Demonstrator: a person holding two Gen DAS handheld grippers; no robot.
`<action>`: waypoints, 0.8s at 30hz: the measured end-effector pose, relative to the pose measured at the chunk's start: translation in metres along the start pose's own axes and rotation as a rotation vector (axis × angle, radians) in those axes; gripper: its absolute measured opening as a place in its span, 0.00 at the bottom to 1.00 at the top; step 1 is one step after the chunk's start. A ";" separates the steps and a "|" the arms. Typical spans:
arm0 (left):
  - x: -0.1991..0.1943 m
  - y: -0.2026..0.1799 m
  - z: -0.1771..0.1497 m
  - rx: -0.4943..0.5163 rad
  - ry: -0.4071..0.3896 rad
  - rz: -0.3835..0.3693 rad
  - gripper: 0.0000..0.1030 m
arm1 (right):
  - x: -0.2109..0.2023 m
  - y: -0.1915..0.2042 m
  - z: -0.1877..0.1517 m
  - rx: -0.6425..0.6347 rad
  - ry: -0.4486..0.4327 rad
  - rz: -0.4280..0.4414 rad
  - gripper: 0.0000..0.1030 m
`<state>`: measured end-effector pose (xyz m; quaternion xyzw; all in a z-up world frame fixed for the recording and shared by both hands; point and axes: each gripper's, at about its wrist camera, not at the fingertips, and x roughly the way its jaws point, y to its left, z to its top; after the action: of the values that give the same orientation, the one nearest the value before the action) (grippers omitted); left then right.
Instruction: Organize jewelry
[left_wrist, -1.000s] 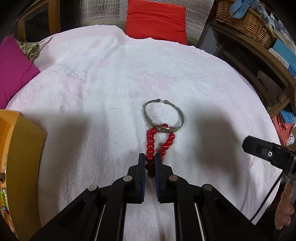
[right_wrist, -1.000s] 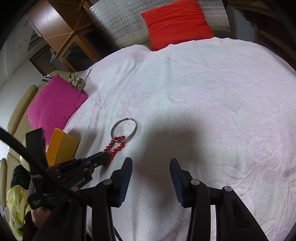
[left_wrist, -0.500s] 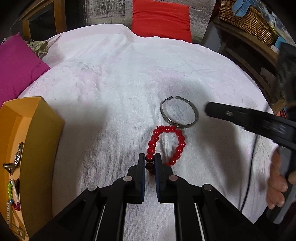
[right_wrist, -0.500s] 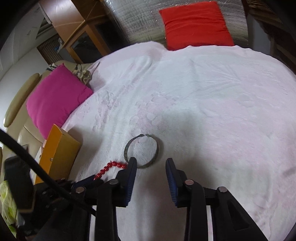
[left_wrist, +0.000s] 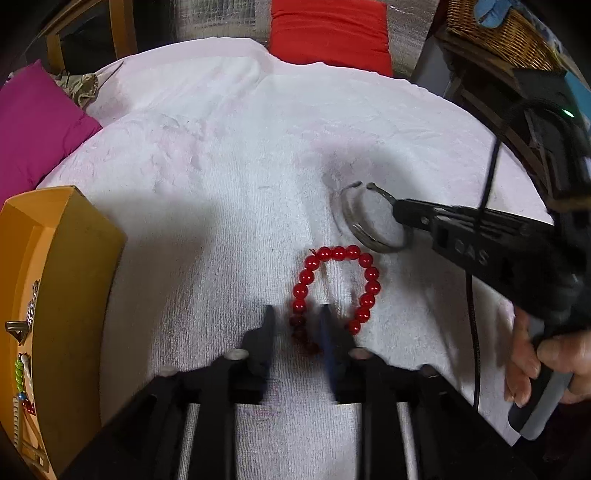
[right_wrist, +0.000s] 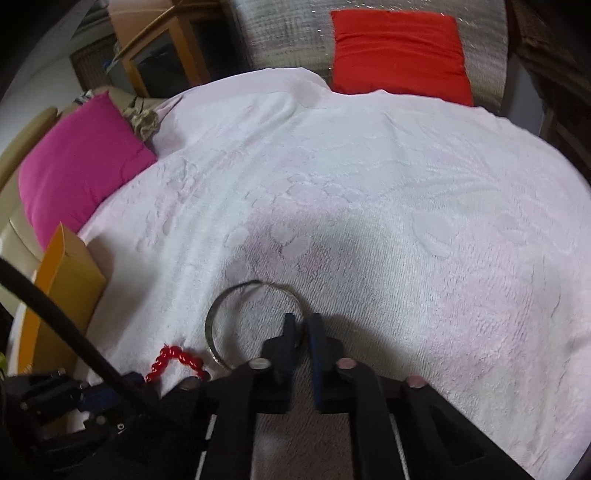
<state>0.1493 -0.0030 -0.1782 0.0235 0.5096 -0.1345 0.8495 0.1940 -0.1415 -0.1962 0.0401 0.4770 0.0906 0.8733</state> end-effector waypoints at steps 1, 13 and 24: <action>0.000 0.001 0.000 -0.006 -0.003 0.004 0.40 | -0.001 0.001 -0.001 -0.012 0.001 -0.007 0.03; -0.015 -0.012 0.000 0.036 -0.055 -0.079 0.70 | -0.034 -0.038 -0.021 0.027 0.042 -0.088 0.03; 0.007 -0.028 0.003 0.070 -0.011 -0.008 0.55 | -0.050 -0.081 -0.031 0.163 0.070 0.022 0.26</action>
<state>0.1484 -0.0320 -0.1804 0.0506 0.4998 -0.1556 0.8506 0.1514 -0.2314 -0.1845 0.1133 0.5127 0.0624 0.8488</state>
